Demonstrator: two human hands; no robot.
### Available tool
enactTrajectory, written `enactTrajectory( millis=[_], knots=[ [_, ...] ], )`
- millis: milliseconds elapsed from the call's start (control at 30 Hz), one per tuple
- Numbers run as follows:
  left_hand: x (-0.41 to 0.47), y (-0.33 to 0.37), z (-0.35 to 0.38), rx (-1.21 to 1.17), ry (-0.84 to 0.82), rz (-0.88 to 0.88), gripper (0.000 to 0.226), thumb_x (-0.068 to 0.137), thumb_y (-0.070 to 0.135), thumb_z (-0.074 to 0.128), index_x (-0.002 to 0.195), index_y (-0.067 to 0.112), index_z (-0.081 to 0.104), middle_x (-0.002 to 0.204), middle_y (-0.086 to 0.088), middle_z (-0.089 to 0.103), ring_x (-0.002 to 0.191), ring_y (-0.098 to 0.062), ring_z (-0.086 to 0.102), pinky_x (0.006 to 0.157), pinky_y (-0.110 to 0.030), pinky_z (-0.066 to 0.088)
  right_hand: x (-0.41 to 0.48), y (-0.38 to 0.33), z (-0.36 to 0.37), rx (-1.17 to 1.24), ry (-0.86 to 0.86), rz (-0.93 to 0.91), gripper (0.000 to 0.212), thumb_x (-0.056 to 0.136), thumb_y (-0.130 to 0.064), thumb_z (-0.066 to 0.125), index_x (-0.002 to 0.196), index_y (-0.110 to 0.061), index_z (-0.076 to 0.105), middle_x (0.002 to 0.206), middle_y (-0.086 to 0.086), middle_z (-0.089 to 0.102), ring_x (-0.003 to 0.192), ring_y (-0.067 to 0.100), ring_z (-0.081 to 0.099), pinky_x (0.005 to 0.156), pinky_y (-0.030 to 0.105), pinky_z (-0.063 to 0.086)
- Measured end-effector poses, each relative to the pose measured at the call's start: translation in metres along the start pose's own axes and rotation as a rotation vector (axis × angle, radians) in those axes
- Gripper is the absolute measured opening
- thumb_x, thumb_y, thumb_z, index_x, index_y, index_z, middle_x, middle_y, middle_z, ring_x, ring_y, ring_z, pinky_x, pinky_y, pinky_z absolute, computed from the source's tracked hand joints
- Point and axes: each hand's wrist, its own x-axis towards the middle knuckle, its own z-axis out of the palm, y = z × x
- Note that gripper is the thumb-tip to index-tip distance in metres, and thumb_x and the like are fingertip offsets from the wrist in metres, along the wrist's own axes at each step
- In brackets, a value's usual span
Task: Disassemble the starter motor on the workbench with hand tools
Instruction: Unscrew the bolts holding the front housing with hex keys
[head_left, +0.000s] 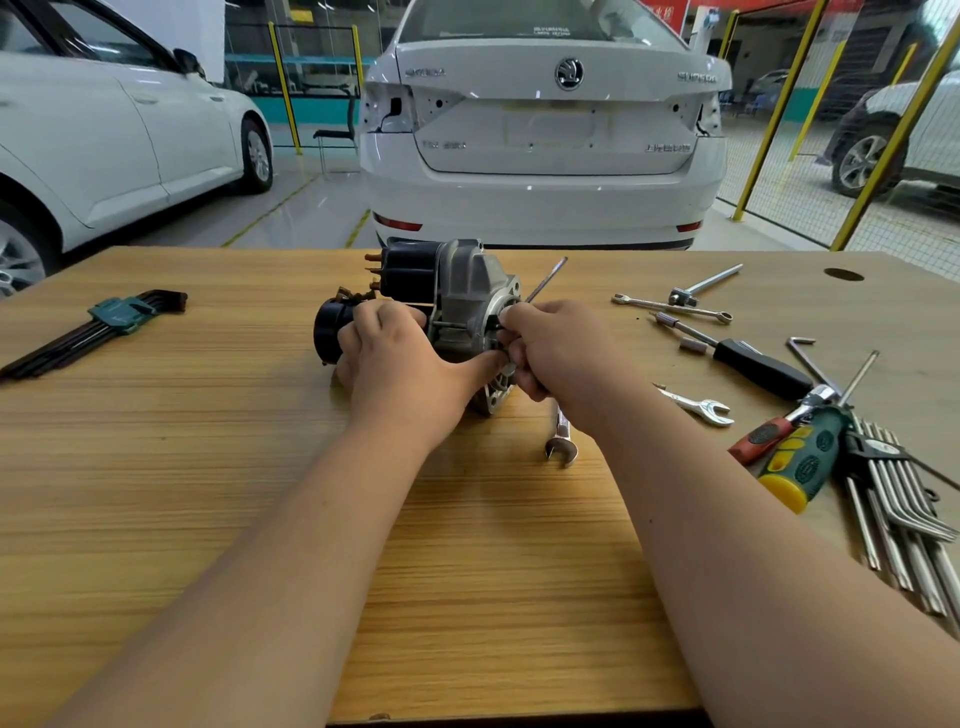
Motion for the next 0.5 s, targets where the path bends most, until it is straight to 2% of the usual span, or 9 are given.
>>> enactTrajectory(
  millis=[167,333,500],
  knots=[
    [-0.0008,0.0003,-0.0001,-0.005,0.016,0.006,0.085,0.060,0.068,0.074,0.121,0.016,0.046,0.132,-0.001,0.037,0.125,-0.023,0.030,0.103,-0.036,0.029,0.0009,0.0006,-0.0015,0.136,-0.042,0.160,0.026,0.094,-0.022,0.051,0.072,-0.014,0.060,0.043,-0.005,0.050,0.033,0.010,0.041,0.034,0.018,0.032],
    [0.0002,-0.0013,0.0007,-0.008,0.027,0.016,0.082,0.063,0.063,0.076,0.123,0.016,0.046,0.133,0.000,0.036,0.125,-0.022,0.030,0.102,-0.036,0.030,0.0054,0.0033,-0.0084,0.313,-0.174,0.272,0.027,0.099,-0.026,0.049,0.076,-0.014,0.059,0.044,-0.008,0.046,0.032,0.006,0.037,0.031,0.018,0.028],
    [0.0009,-0.0032,0.0008,-0.016,0.019,0.015,0.085,0.061,0.064,0.075,0.124,0.015,0.046,0.135,0.001,0.035,0.127,-0.022,0.030,0.103,-0.038,0.032,0.0069,0.0023,-0.0081,0.292,-0.179,0.266,0.028,0.099,-0.029,0.050,0.077,-0.015,0.060,0.044,-0.009,0.047,0.033,0.005,0.039,0.031,0.017,0.030]
  ],
)
